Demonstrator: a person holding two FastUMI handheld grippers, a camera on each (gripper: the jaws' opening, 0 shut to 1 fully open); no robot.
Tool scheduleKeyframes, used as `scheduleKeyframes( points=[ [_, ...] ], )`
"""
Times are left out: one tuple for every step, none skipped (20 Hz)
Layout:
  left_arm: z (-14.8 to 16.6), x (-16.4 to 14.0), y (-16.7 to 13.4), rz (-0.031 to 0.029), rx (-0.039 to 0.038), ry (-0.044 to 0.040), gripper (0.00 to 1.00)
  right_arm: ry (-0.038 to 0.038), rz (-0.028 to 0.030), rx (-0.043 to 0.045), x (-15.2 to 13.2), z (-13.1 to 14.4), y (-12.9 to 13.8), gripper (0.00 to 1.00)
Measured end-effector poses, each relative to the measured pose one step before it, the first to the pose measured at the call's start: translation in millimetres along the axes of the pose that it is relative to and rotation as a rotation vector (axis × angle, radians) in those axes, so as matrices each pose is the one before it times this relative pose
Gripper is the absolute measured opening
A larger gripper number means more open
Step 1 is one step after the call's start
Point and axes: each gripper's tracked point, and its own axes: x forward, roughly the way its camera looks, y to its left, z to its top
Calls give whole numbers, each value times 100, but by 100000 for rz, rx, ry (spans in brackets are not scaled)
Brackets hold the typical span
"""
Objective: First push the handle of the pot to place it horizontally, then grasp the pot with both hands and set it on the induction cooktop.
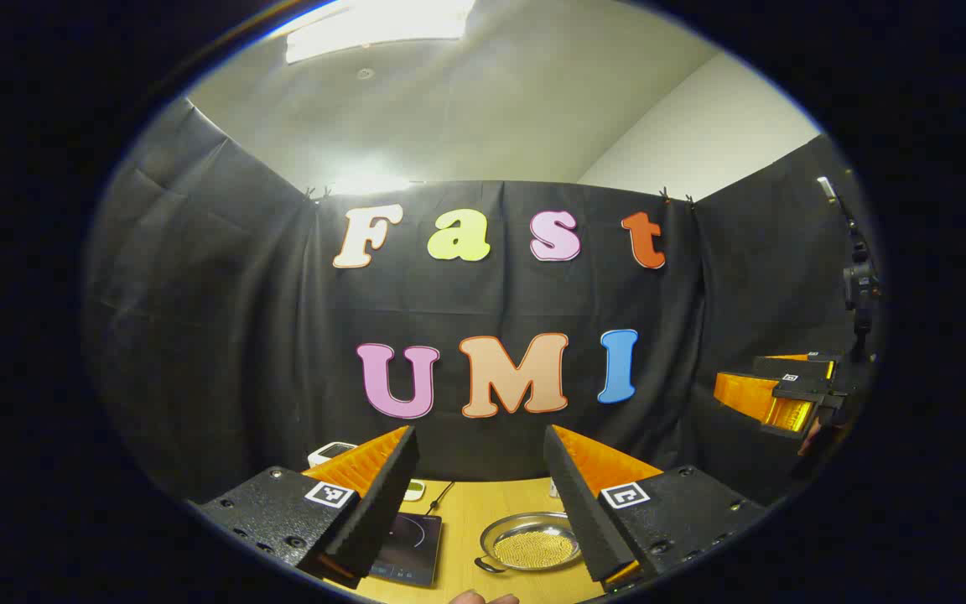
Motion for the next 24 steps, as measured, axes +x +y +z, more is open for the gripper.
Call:
scheduleKeyframes(
  points=[
    [-14, 103, -199, 334, -23, 50, 87, 562, 667, -35, 70, -244, -115, 98],
    [-17, 49, -121, 429, 195, 511, 87, 642, 793, 375, 110, -273, -57, 96],
    [-215, 55, -65, 551, 245, 720, 87, 596, 888, 640, 190, -223, -39, 96],
    [-73, 20, -164, 629, 45, 599, 92, 512, 781, 436, 350, -371, -52, 96],
    [-77, -36, -158, 507, -254, 533, 87, 659, 565, 220, 147, -217, -168, 96],
    [-47, -38, -104, 695, -143, 601, 87, 623, 461, 441, 164, -292, -267, 96],
    [-210, -40, -13, 549, 253, 193, 92, 254, 754, 899, 140, -199, -97, 96],
    [74, -167, -31, 553, 408, -462, 92, -179, 757, 860, 300, -189, 4, 96],
    [23, -114, 33, 679, 385, -234, 92, 9, 321, 524, 352, -315, -181, 96],
    [-256, -163, 9, 822, 230, 1036, 91, 939, 247, 597, 180, -670, -148, 96],
    [-298, -183, 40, 614, 71, 1257, 87, 447, 689, 1137, 172, -369, 64, 96],
    [79, -79, 134, 668, -99, -190, 87, 437, 662, 962, 100, -23, 216, 96],
    [164, 39, 98, 394, -274, -325, 92, 348, 405, 412, 139, -105, 36, 96],
    [-221, 145, 30, -584, -758, -137, 87, 323, 34, -4, 197, -205, 118, 96],
    [-141, 226, -31, -1373, -1053, -338, 87, -404, -1285, -113, 155, 172, -134, 96],
    [-250, 403, 117, -1348, -688, 346, 96, 112, -1986, 182, 66, -36, -81, 89],
    [-107, 198, 535, -1083, -325, 116, 87, 788, -1365, 445, 62, -278, 391, 89],
    [90, 227, 1003, -377, 11, -586, 92, 1257, -7, 209, 219, -431, 1066, 89],
    [313, 138, 1219, -26, 562, -989, 92, 1600, 335, -264, -16, -606, 1179, 79],
    [58, 47, 1080, -355, 577, -610, 92, 1372, -464, -892, 328, -445, 1058, 69],
    [117, -66, 1005, -1077, 317, -332, 92, 318, -690, -828, 59, 61, 947, 65],
    [-43, -6, 860, -1616, 338, -794, 92, -59, -814, -262, 195, 66, 1270, 64],
    [-192, 3, 959, -1221, 1115, -114, 87, 734, -1153, -134, 362, -534, 1189, 63],
    [-395, 83, 1294, -1054, 1251, -363, 91, 120, -1922, -563, 18, -379, 827, 49]
  ],
)
